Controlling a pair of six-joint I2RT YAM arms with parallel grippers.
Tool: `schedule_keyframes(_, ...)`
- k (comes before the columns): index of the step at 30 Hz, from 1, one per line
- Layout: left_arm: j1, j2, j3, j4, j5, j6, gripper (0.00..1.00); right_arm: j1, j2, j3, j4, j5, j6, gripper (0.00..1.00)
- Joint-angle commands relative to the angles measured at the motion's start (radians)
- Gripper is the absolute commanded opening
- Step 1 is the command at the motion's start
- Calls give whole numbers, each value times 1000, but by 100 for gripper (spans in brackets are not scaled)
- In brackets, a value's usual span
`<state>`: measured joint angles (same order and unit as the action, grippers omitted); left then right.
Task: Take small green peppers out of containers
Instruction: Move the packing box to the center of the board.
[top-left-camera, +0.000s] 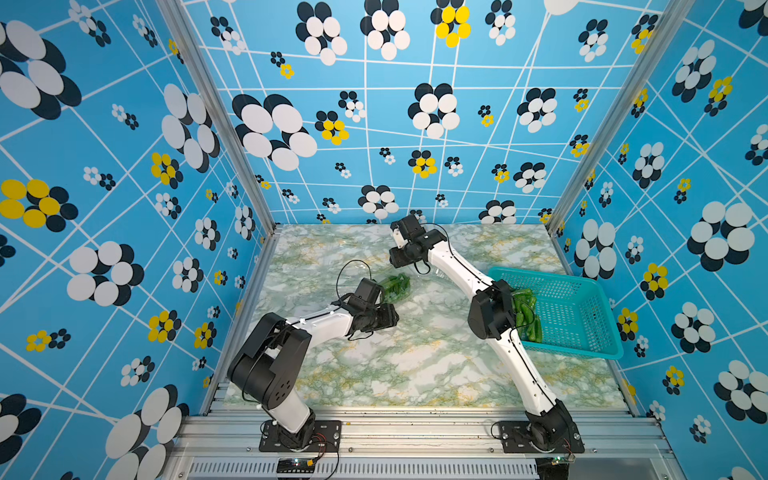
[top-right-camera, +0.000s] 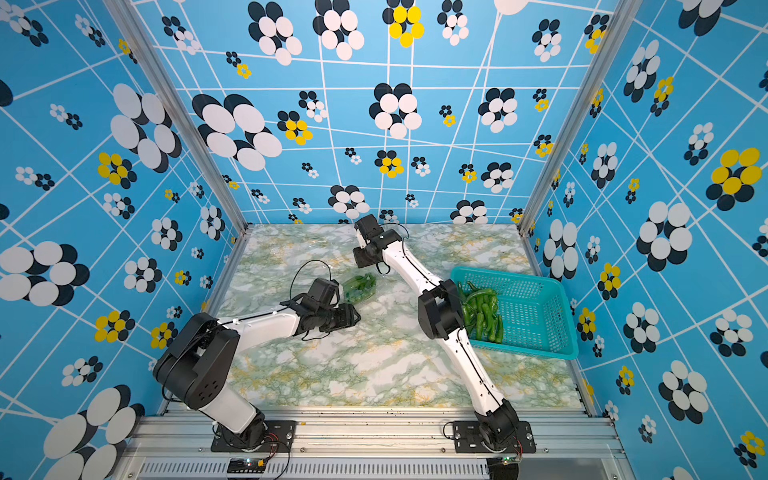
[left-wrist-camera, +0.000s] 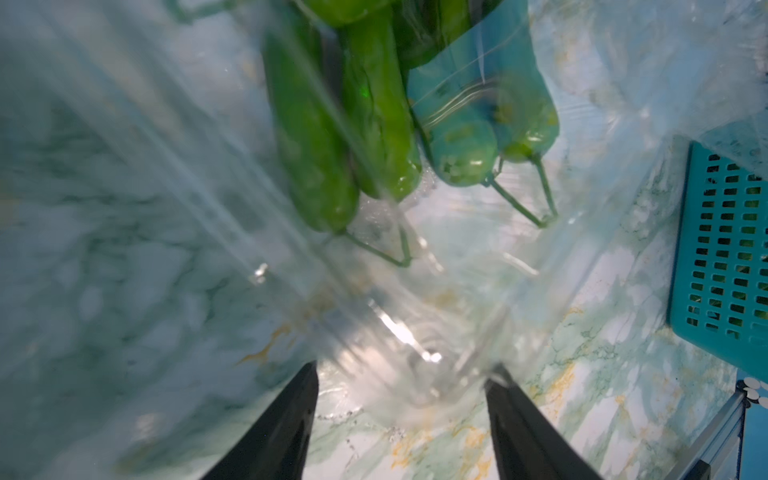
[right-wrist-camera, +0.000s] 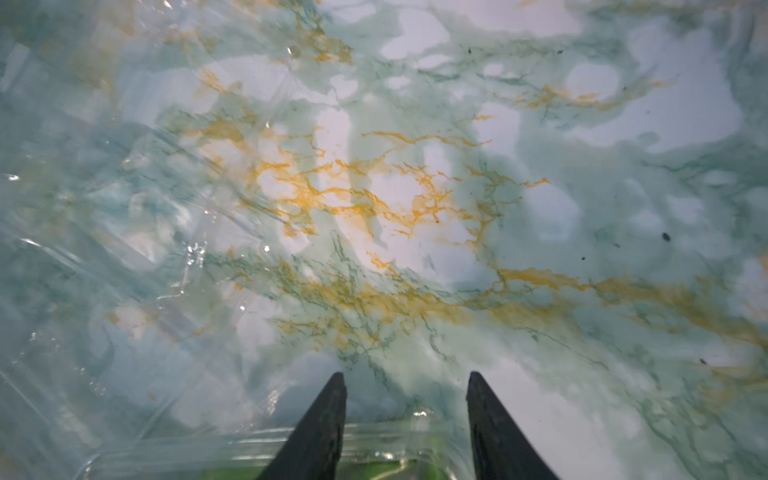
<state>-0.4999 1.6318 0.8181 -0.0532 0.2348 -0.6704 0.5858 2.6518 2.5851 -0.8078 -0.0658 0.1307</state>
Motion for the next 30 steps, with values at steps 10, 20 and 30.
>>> schedule_keyframes(10, 61, 20, 16, 14, -44, -4, 65, -1, -305, -498, 112, 13, -3, 48)
schedule_keyframes(20, 64, 66, 77, 16, -10, 2, 64, 17, -621, -971, 265, -34, 82, 49)
schedule_keyframes(30, 20, 118, 119, 24, 21, -10, 63, 39, -649, -1090, 305, -50, 87, 48)
